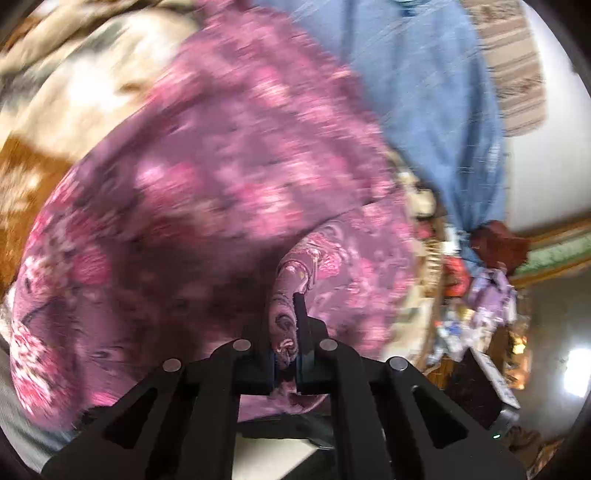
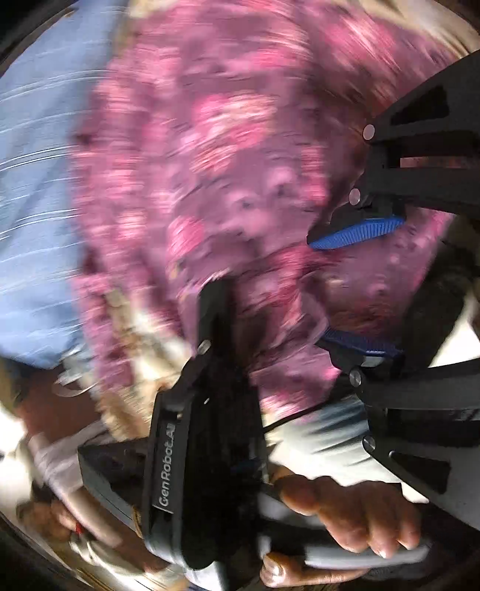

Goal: Fold small clothes

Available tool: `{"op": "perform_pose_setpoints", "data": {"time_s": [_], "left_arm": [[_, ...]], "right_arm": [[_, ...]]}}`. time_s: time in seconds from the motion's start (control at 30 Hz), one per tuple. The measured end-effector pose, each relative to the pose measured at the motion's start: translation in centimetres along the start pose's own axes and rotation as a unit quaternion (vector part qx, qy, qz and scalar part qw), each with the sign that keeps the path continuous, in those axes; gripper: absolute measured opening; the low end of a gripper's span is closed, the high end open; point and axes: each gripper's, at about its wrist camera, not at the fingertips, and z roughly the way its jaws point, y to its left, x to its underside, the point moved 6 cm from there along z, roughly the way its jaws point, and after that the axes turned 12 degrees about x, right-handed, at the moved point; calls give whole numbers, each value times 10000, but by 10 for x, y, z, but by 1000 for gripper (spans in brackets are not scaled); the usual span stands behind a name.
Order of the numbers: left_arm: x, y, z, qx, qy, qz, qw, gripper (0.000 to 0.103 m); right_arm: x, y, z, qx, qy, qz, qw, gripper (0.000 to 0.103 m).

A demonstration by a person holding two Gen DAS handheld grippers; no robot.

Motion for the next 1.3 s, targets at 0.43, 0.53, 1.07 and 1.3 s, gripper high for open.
{"op": "perform_pose_setpoints", "data": {"time_s": [0.43, 0.53, 1.07, 1.3], "left_arm": [[5, 6, 20, -398, 178, 589, 9973, 30], [6, 2, 24, -519, 201, 817, 9951, 19], [5, -7, -21, 334, 13, 520, 9981, 4], [-3, 42, -1, 18, 162, -46, 9999, 4]], "right_arm": [[-131, -200, -92, 927, -762, 1879, 9748, 74], [-184, -249, -69, 1459, -658, 2301, 9599, 73], [-227, -304, -30, 2216, -342, 2986, 9276, 4], [-249, -287, 31, 2526, 175, 2434, 9363, 11]]}}
